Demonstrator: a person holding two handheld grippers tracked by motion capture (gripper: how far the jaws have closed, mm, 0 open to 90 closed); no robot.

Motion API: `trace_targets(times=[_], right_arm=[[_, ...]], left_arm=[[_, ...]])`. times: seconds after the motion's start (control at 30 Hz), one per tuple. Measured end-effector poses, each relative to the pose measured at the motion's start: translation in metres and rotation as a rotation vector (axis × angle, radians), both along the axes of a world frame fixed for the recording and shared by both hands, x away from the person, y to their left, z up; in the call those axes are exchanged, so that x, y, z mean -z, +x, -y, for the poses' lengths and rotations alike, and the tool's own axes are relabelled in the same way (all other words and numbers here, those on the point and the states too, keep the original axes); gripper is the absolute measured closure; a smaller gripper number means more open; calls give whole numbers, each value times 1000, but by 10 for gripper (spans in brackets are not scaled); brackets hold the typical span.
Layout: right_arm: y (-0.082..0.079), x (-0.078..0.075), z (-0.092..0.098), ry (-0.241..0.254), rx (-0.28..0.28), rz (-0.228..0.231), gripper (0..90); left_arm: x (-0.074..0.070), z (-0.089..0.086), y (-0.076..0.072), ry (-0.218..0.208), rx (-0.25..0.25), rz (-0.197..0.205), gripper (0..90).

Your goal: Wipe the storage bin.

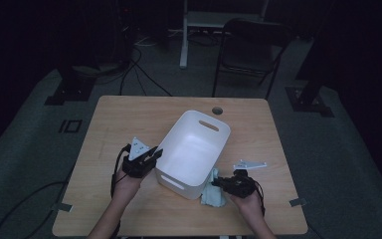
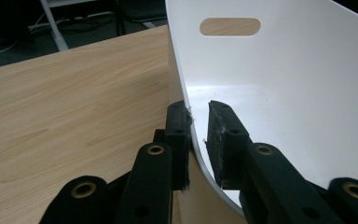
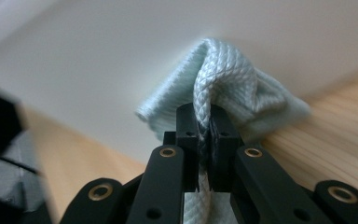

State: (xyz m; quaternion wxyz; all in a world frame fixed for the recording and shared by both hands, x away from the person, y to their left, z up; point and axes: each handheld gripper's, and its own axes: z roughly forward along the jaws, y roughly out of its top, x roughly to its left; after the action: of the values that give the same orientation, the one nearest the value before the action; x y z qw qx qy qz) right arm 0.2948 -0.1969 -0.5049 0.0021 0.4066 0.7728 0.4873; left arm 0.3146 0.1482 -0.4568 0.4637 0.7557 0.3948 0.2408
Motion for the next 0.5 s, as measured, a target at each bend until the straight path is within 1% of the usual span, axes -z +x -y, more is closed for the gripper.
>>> trace_targets(times=[0.03,0.07,0.17,0.2,0.27,0.33,0.4,0.43,0.5], right_arm=[[-5,-6,-2,2,-6,24,853],[-8,-12,-2,20,-17,35,853],[-16,-24,-1,98,-48,43,853],[-18,-27,-1,116,-54,49,853],[-21,-32,-2,125,-63,62,852],[-24,-35,-2,132,-68,73,852],[-25,-35,-3,117,-60,89,852],[-25,-34,-4,116,-53,86,853],[-23,-29,-8,81,-48,87,853]], left_arm=[[0,0,0,1,-1,0,788],[0,0,0,1,0,0,787],[0,1,0,3,-3,1,788],[0,1,0,5,-4,3,788],[0,1,-1,10,-5,4,788],[0,1,-1,5,0,2,789],[0,1,0,4,9,-4,790],[0,1,0,1,13,-6,794],[0,2,-1,7,17,-5,798]])
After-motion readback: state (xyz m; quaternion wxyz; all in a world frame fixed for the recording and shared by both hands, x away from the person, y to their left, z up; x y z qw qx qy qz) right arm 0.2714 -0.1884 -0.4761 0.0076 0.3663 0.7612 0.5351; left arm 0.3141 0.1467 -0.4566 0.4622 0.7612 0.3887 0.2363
